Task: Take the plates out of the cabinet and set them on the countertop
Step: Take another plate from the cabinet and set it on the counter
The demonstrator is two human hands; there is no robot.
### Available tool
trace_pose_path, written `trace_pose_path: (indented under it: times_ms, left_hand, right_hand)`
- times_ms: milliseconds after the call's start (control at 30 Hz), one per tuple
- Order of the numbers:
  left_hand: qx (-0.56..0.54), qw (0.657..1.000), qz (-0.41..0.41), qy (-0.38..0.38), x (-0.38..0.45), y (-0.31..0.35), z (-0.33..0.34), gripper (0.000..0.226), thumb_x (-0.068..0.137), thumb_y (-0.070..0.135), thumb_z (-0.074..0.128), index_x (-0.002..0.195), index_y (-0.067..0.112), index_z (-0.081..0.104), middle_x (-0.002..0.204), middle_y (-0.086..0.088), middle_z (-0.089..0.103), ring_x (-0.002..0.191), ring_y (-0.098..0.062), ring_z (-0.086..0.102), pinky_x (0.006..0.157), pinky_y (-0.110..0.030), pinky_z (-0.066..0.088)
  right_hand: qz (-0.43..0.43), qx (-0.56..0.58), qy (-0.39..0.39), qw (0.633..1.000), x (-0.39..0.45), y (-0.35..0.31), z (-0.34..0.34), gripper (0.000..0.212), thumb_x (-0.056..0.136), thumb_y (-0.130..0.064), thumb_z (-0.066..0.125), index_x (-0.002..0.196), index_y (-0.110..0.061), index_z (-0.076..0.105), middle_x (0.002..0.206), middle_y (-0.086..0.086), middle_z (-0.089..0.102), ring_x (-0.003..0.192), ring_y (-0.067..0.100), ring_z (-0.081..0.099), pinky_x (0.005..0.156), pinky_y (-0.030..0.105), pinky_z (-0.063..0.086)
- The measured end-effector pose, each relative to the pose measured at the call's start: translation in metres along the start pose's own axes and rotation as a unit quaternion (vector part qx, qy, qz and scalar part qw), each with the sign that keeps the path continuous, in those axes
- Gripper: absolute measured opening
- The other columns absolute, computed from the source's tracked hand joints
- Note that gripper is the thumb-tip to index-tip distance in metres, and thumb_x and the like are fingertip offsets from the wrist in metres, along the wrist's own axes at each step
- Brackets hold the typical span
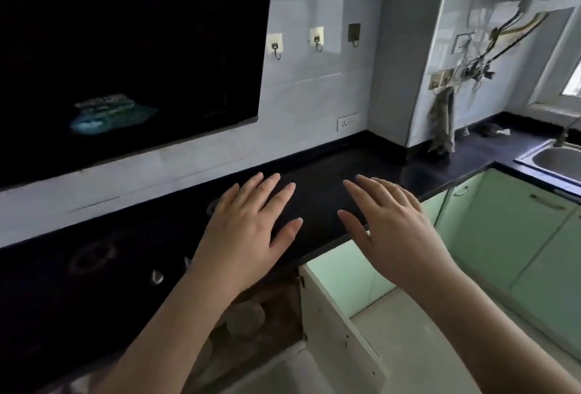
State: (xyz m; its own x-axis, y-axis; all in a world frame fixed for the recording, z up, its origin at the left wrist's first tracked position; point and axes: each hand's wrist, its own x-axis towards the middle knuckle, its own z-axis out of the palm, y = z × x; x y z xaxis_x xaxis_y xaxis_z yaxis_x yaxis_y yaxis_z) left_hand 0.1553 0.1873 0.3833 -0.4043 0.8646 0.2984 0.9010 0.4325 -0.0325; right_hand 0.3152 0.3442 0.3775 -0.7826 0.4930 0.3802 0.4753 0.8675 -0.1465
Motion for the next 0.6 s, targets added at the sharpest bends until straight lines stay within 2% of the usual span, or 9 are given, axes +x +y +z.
trace_pose_path:
  times_ms: [200, 300, 600]
  left_hand:
    - [0.006, 0.995, -0.101, 0.001, -0.058, -0.031, 0.007, 0.067, 0.098, 0.063, 0.009, 0.155, 0.031, 0.024, 0.164, 0.004, 0.018, 0.151, -0.015, 0.009, 0.122, -0.037, 0.006]
    - [0.009, 0.994, -0.110, 0.001, -0.083, -0.039, 0.013, 0.065, 0.099, 0.062, 0.012, 0.155, 0.030, 0.026, 0.164, 0.003, 0.019, 0.151, -0.016, 0.010, 0.121, -0.037, 0.006]
    - [-0.007, 0.990, -0.137, 0.016, -0.153, -0.070, 0.028, 0.061, 0.101, 0.055, 0.021, 0.151, 0.025, 0.037, 0.160, -0.001, 0.031, 0.149, -0.020, 0.021, 0.120, -0.041, 0.016]
  right_hand:
    - [-0.089, 0.045, -0.014, 0.995, 0.010, -0.048, 0.029, 0.058, 0.098, -0.052, 0.031, 0.146, -0.021, 0.042, 0.148, 0.001, 0.047, 0.139, 0.023, 0.038, 0.115, 0.041, 0.026]
    - [-0.117, 0.068, -0.014, 0.991, 0.009, -0.069, 0.038, 0.058, 0.097, -0.051, 0.032, 0.144, -0.019, 0.044, 0.146, 0.003, 0.050, 0.137, 0.024, 0.041, 0.113, 0.043, 0.030]
    - [-0.175, 0.087, -0.034, 0.980, -0.018, -0.139, 0.075, 0.055, 0.098, -0.048, 0.040, 0.143, -0.018, 0.046, 0.147, 0.004, 0.048, 0.136, 0.024, 0.041, 0.113, 0.041, 0.031]
